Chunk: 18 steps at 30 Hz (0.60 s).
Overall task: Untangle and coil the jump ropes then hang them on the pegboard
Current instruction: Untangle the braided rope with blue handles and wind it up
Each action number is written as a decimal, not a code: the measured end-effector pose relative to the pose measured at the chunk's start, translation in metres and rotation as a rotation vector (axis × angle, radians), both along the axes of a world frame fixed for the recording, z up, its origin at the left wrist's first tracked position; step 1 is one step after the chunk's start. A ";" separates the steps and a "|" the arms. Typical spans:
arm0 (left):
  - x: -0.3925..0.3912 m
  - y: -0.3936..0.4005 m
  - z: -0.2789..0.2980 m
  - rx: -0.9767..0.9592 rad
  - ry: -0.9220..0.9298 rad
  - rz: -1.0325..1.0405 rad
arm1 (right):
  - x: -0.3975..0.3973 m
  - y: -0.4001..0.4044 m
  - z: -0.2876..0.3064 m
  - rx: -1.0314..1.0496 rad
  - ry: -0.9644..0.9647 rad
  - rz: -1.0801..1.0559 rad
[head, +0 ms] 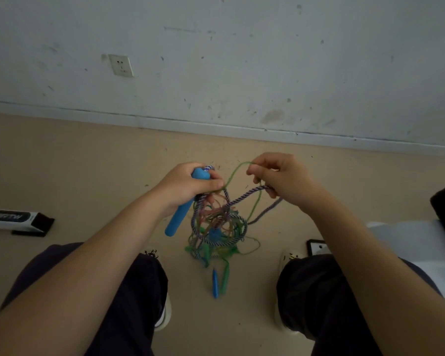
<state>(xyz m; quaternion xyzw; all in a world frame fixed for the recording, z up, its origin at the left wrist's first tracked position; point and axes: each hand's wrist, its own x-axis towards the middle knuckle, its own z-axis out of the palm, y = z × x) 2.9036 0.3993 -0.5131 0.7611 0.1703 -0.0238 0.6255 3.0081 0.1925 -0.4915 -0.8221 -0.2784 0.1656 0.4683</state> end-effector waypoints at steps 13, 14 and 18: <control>-0.001 -0.008 0.008 0.006 -0.163 -0.042 | -0.012 0.013 -0.002 -0.149 -0.031 0.224; -0.001 -0.009 0.010 -0.040 -0.174 -0.059 | -0.014 0.016 -0.004 -0.132 -0.019 0.224; -0.002 -0.008 0.016 -0.205 -0.150 -0.054 | -0.002 0.015 -0.003 -0.009 -0.130 0.041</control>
